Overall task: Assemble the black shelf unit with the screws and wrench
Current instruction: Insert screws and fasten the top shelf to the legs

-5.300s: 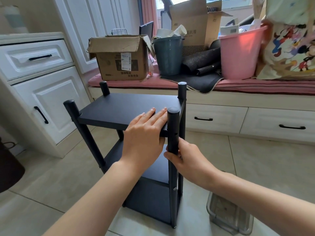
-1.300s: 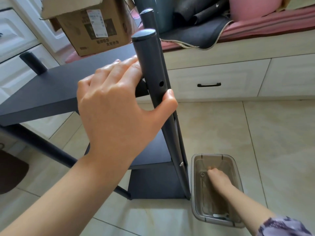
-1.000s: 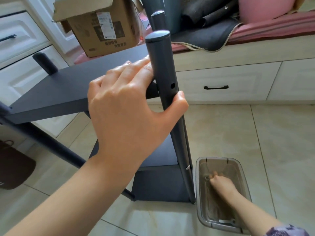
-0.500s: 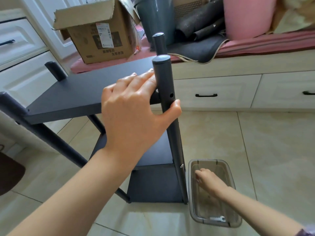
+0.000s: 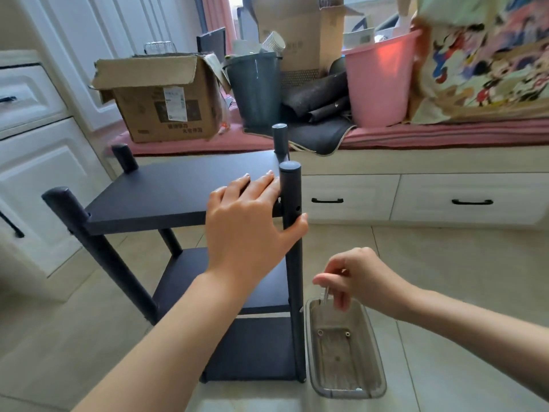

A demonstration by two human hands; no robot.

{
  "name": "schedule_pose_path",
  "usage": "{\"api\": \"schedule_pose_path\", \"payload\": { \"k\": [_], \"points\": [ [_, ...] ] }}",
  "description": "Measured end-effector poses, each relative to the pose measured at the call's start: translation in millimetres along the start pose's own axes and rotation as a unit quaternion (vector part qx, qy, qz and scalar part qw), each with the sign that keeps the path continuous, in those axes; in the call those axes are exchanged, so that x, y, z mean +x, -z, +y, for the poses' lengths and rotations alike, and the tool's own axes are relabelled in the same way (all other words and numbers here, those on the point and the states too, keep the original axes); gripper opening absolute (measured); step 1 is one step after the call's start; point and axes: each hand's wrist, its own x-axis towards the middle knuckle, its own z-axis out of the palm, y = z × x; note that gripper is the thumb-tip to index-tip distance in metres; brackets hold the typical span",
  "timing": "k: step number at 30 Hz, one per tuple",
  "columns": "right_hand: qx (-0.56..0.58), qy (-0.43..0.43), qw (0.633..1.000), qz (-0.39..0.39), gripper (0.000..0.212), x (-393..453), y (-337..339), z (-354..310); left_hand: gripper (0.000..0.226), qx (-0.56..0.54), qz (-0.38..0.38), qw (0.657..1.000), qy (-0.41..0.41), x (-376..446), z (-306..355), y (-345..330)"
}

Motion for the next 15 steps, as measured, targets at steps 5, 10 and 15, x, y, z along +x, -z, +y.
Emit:
{"api": "schedule_pose_path", "payload": {
  "k": [5,10,15],
  "points": [
    [0.078,0.048,0.993,0.07,0.027,-12,29,-67,0.066,-0.007,-0.005,1.0,-0.008,-6,-1,6],
    [0.288,0.058,0.941,0.166,0.019,-17,40,-108,0.062,-0.021,-0.01,1.0,-0.014,-11,-2,9],
    [0.328,0.066,0.921,0.201,0.011,-27,34,-119,0.062,-0.032,0.002,0.999,-0.033,-14,-6,10]
  ]
}}
